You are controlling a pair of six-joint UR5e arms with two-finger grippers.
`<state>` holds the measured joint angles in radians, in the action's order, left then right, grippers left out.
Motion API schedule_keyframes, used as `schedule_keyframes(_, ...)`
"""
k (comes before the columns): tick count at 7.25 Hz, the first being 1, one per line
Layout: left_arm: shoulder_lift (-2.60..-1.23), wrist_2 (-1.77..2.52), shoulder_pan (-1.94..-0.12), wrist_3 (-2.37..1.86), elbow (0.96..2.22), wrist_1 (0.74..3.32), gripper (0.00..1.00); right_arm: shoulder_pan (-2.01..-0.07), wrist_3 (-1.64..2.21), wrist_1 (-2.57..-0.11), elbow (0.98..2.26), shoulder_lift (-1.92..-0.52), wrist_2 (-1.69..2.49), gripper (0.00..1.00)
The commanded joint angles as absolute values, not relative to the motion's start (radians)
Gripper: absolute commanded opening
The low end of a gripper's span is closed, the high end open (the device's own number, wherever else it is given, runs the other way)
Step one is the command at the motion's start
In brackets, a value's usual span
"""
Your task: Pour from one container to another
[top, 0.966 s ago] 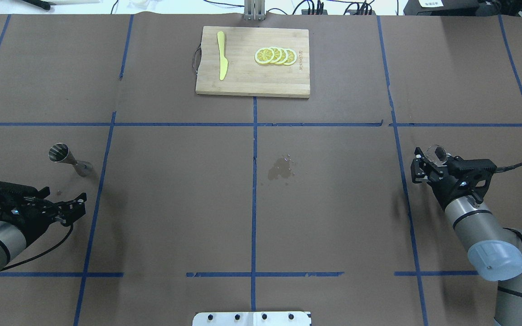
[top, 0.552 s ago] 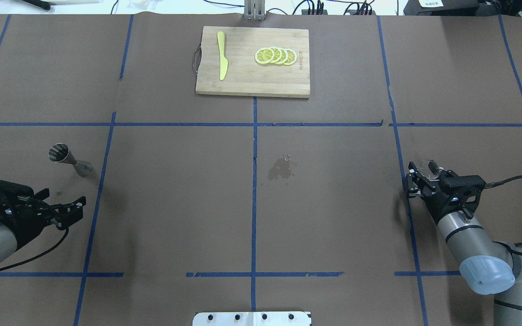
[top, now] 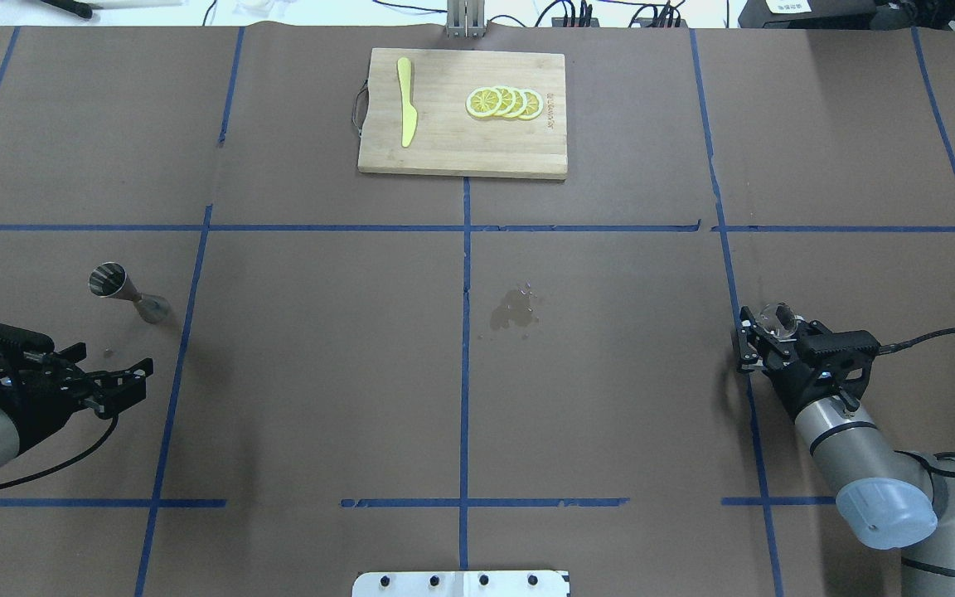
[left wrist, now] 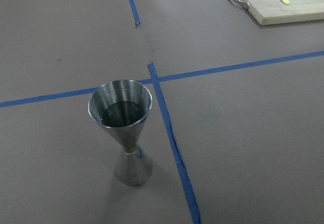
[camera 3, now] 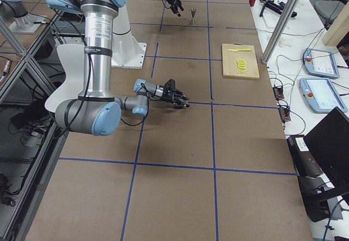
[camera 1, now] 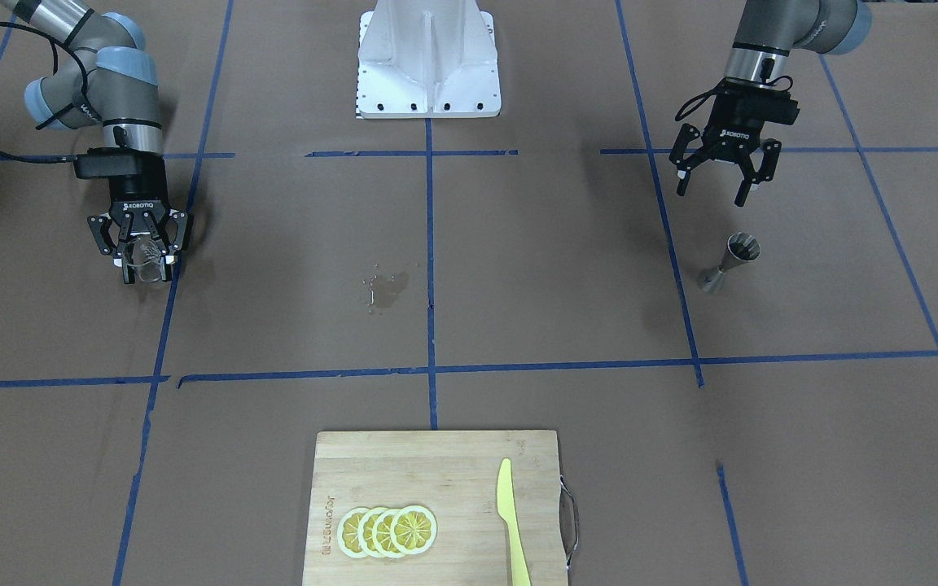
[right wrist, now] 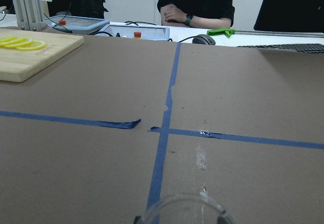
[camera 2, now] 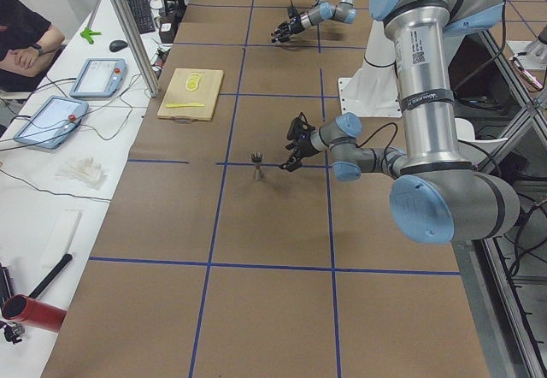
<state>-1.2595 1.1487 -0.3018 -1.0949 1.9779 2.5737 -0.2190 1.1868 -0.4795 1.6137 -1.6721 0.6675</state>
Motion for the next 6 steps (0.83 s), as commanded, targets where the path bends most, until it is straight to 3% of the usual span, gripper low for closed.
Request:
schedule_keyframes(1, -1.259, 1.183, -0.327, -1.082, 1.987, 2.572, 1.00, -0.216, 1.186, -0.433, 1.612, -1.672, 0.672, 1.00)
schedule_keyframes(6, -1.259, 1.197, -0.328, -1.081, 2.006, 2.569, 1.00, -0.210, 1.170, -0.431, 1.612, -1.707, 0.673, 1.00)
